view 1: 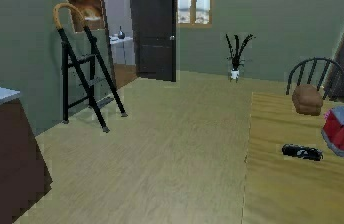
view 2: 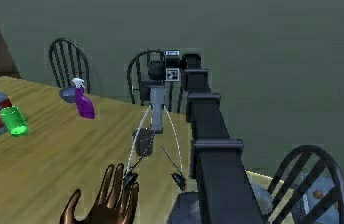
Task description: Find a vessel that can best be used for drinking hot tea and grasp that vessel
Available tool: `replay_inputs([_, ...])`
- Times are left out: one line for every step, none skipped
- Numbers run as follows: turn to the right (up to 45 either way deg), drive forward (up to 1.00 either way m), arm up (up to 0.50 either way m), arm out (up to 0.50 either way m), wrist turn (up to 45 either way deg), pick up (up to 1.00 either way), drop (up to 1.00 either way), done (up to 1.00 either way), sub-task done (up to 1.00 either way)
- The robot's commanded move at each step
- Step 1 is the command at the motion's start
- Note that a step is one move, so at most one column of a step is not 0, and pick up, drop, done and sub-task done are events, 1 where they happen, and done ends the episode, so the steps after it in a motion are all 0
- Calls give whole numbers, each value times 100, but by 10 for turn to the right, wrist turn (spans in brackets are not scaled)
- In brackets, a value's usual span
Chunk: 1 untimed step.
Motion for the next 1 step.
replay_inputs([0,0,0,0,450,0,0,0,0])
